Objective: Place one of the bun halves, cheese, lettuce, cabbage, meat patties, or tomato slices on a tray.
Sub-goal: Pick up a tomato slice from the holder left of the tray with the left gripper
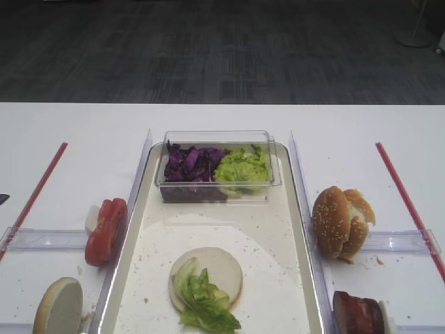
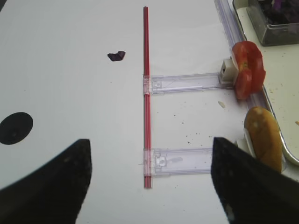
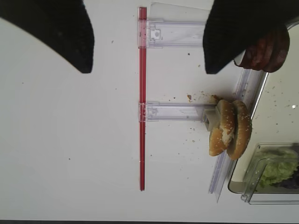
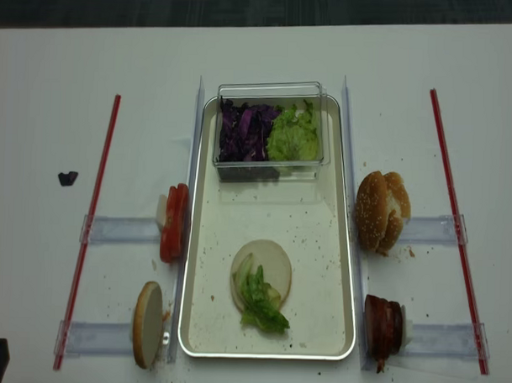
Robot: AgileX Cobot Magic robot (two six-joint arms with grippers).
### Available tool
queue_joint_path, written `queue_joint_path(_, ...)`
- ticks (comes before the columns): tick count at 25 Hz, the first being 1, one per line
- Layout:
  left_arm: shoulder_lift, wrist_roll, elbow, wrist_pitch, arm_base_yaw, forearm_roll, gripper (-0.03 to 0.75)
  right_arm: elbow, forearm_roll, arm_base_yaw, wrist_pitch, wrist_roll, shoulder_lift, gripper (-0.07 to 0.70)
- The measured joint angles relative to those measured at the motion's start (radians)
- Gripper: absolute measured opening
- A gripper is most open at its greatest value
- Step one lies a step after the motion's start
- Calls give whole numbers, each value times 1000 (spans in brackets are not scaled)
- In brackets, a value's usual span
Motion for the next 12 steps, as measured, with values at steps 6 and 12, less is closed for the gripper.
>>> queue_joint_path(6,0,0,0,0,0,0,491,0,0,0,0,2,0,513)
queue_joint_path(12,0,0,0,0,0,0,491,0,0,0,0,2,0,505)
